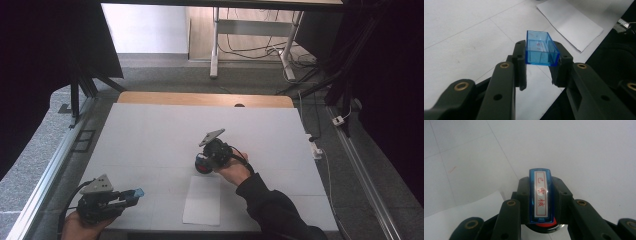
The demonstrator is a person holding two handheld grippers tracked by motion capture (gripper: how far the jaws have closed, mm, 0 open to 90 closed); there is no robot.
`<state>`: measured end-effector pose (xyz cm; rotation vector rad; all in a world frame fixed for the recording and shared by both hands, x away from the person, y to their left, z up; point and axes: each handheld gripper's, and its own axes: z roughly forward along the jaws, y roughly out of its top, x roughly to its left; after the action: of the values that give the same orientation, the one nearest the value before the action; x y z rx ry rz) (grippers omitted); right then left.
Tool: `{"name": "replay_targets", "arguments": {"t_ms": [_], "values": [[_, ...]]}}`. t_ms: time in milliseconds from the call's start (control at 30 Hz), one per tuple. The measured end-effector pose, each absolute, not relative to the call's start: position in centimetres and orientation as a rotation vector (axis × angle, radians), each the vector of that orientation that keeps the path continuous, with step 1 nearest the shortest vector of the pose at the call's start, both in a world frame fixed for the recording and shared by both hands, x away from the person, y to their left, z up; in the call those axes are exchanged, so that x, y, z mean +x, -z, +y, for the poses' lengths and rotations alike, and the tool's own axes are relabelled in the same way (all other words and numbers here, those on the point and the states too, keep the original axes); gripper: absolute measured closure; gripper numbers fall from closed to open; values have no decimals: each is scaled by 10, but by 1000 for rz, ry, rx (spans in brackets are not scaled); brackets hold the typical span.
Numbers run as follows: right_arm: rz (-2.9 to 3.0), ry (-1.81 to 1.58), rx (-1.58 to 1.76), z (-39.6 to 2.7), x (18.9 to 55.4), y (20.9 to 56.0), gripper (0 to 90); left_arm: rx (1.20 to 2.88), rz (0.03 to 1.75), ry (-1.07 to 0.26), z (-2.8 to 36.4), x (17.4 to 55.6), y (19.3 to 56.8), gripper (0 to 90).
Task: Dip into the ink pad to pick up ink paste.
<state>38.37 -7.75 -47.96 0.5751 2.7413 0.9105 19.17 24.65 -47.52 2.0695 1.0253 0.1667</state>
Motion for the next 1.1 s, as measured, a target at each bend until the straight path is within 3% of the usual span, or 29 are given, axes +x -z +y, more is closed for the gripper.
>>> {"name": "replay_targets", "arguments": {"t_ms": [567, 1100], "values": [[2785, -1058, 764, -90, 398, 484, 719, 2070, 1029, -162, 247, 192, 476, 686], [2720, -952, 645, -80, 383, 482, 717, 2075, 1021, -173, 246, 191, 475, 686]]}}
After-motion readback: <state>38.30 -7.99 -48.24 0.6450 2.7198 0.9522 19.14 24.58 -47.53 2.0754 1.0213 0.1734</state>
